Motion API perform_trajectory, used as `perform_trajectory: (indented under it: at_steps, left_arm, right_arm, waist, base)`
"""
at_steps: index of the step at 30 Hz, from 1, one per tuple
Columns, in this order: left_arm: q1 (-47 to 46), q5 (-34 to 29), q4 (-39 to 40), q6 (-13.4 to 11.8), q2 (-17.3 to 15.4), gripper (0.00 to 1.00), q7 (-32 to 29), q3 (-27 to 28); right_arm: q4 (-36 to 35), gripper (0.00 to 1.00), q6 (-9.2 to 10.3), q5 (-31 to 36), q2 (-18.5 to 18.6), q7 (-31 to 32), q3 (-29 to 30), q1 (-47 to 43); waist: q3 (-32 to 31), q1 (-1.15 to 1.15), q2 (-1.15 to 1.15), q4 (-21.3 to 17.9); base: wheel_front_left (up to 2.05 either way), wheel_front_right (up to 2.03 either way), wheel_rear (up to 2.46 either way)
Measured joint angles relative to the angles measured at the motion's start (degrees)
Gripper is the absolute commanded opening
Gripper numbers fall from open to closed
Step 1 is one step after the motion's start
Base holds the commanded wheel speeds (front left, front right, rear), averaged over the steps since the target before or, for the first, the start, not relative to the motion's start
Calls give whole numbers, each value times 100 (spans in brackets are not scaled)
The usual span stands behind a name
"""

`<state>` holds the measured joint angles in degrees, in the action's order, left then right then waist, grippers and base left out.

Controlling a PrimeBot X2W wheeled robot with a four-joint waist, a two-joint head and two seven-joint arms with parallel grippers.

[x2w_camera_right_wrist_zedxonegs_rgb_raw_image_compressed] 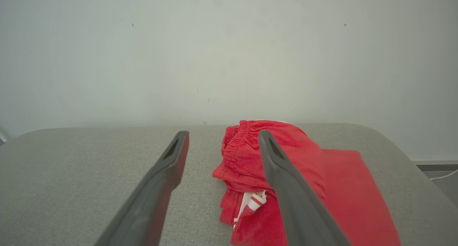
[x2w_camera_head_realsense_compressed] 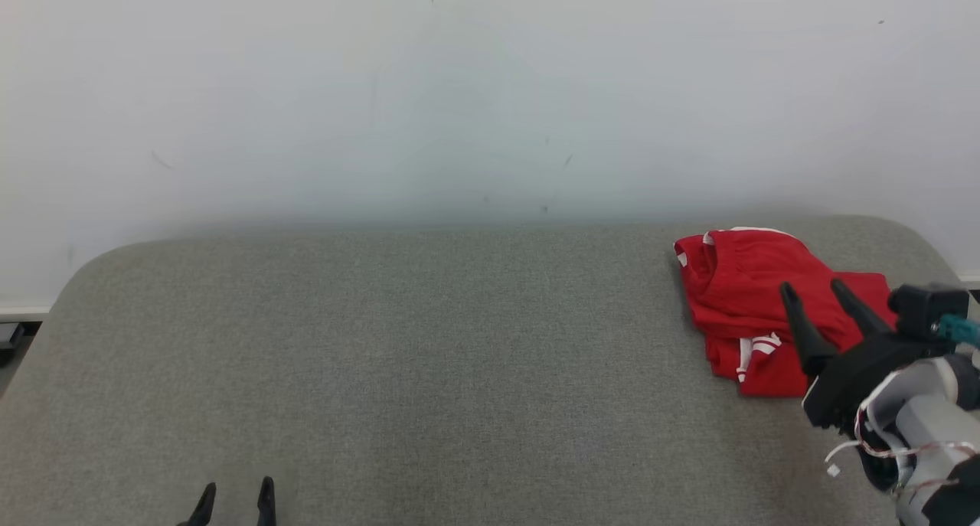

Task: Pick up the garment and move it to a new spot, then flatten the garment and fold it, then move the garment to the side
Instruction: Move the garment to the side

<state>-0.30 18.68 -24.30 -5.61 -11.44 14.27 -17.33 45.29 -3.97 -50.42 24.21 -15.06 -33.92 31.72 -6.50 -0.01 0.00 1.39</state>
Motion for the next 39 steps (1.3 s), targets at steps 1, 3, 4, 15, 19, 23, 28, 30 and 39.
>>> perform_trajectory:
  at_steps: [1, 3, 4, 15, 19, 23, 28, 30, 39]
  left_arm:
    - [16, 0, 24, -2, -3, 100, 0, 19]
    - [26, 0, 126, -44, -11, 100, 0, 63]
    - [31, -1, 171, -44, -19, 100, 7, 89]
    - [371, -33, 634, -97, -79, 100, 8, 389]
    - [380, -34, 781, -100, -85, 100, 8, 467]
    - [380, -44, 894, -101, -82, 100, 8, 509]
    - [391, -60, 1014, -120, -69, 100, 9, 528]
    - [428, -74, 1049, -127, -70, 100, 9, 535]
    - [498, -248, 1201, -143, -87, 100, 11, 601]
  right_arm:
    - [-163, 100, 59, 38, 18, 16, 43, -143]
    - [-517, 100, 200, 164, 76, 44, 122, -405]
    - [-692, 100, 270, 229, 111, 43, 167, -518]
    - [-2557, 100, 1033, 955, 256, 43, 677, -2024]
    - [-2943, 100, 1061, 1323, 259, 43, 684, -2396]
    - [-3229, 100, 1103, 1427, 245, 43, 962, -2639]
    - [-3520, 100, 1104, 1655, 180, 43, 1207, -2909]
    - [-3635, 100, 1105, 1715, 155, 43, 1302, -2986]
    - [-3935, 100, 1110, 2045, 12, 43, 1764, -3218]
  waist:
    - [-18, 0, 0, -13]
    - [-41, 0, 0, -36]
    - [-48, 0, 0, -43]
    - [-78, 1, 0, -14]
    - [-63, 1, 0, -24]
    - [-41, 1, 0, -18]
    - [-11, 1, 0, 10]
    - [1, 2, 0, 24]
    - [29, 2, 0, 90]
  base:
    - [0, 0, 0]
    - [0, 0, 0]
    - [0, 0, 0]
    - [0, 0, 0]
    - [0, 0, 0]
    - [0, 0, 0]
    - [0, 0, 0]
    - [0, 0, 0]
    - [0, 0, 0]
